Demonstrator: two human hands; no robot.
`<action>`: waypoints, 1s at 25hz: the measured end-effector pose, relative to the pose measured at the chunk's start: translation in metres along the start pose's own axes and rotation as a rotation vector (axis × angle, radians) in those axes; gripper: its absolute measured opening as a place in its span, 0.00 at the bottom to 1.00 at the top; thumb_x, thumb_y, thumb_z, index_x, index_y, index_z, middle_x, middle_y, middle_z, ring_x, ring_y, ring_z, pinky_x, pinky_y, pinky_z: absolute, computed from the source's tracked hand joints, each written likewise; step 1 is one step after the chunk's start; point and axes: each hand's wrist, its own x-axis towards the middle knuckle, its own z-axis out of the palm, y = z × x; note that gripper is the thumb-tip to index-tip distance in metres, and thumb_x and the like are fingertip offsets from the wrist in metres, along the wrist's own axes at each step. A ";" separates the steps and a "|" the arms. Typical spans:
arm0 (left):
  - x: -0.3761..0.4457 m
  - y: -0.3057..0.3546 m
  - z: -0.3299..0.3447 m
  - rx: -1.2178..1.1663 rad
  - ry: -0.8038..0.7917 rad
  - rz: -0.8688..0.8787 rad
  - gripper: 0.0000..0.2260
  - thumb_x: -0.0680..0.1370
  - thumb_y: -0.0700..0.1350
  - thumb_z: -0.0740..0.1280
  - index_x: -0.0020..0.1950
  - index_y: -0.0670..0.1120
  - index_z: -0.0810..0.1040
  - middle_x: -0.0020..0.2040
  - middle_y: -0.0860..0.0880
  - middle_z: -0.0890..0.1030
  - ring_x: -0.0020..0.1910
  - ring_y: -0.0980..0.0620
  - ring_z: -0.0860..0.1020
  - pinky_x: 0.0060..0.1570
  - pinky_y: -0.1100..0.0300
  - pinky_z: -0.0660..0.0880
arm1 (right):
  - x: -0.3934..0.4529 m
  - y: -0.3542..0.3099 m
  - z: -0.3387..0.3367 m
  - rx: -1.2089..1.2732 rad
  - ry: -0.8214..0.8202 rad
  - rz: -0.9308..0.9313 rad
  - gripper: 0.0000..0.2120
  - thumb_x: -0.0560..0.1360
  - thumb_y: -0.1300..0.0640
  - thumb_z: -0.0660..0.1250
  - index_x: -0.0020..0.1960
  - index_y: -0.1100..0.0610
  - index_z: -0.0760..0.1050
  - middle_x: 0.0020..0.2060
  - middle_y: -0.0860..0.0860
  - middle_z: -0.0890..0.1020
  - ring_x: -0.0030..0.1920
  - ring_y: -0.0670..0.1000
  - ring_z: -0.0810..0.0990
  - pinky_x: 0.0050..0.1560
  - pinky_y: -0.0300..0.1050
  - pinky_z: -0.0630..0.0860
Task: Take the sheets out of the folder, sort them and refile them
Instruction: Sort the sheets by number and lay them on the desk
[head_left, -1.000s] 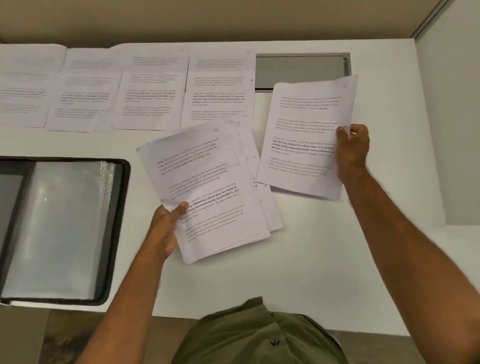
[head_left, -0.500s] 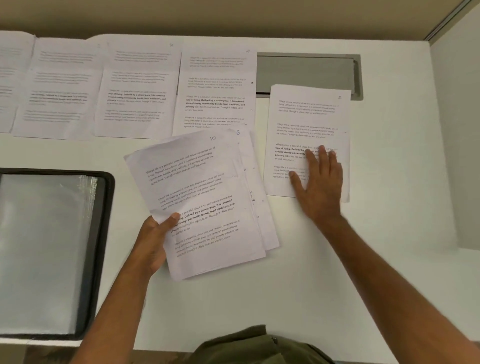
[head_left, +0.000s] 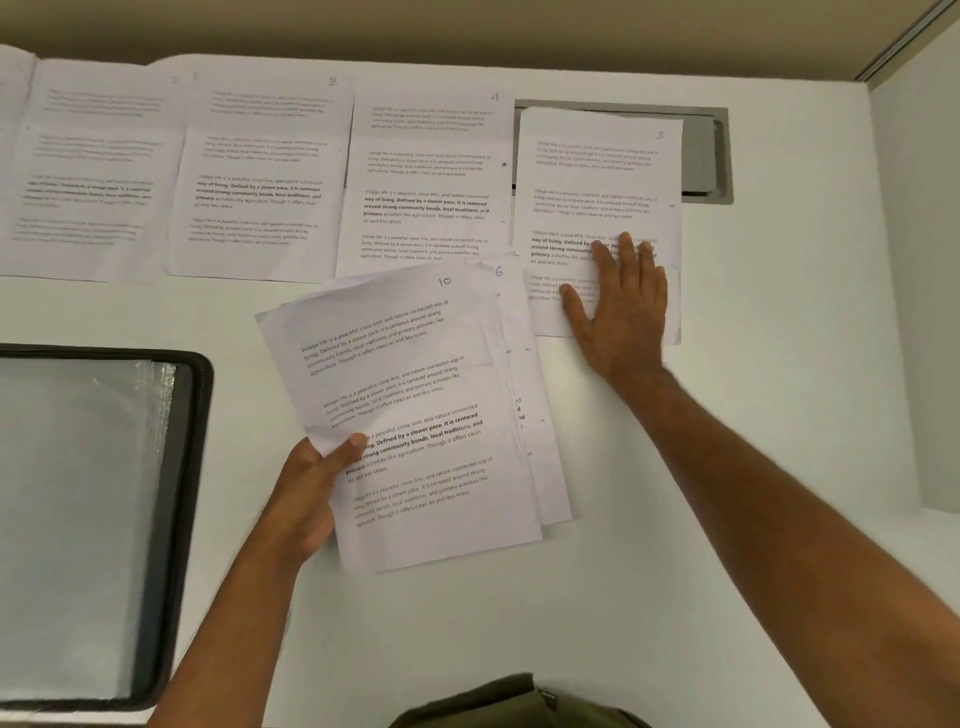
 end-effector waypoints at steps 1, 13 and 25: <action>0.000 0.000 -0.001 -0.003 -0.002 -0.002 0.16 0.81 0.38 0.66 0.69 0.45 0.78 0.63 0.45 0.84 0.62 0.47 0.83 0.62 0.49 0.77 | 0.006 -0.001 0.001 0.002 0.002 -0.003 0.33 0.82 0.35 0.57 0.81 0.53 0.64 0.82 0.56 0.63 0.82 0.61 0.57 0.81 0.60 0.53; 0.008 0.000 -0.002 -0.034 -0.018 0.002 0.16 0.80 0.38 0.66 0.69 0.45 0.79 0.63 0.45 0.84 0.62 0.47 0.83 0.56 0.56 0.82 | 0.043 -0.002 0.008 -0.008 0.027 -0.012 0.33 0.82 0.34 0.56 0.81 0.52 0.64 0.82 0.56 0.62 0.82 0.60 0.57 0.82 0.59 0.52; 0.000 -0.003 -0.001 -0.036 -0.027 0.007 0.15 0.80 0.39 0.68 0.67 0.44 0.80 0.61 0.44 0.85 0.60 0.46 0.84 0.53 0.55 0.82 | 0.003 -0.014 -0.022 0.314 0.255 -0.029 0.22 0.87 0.51 0.60 0.77 0.59 0.69 0.76 0.55 0.71 0.76 0.56 0.69 0.78 0.52 0.62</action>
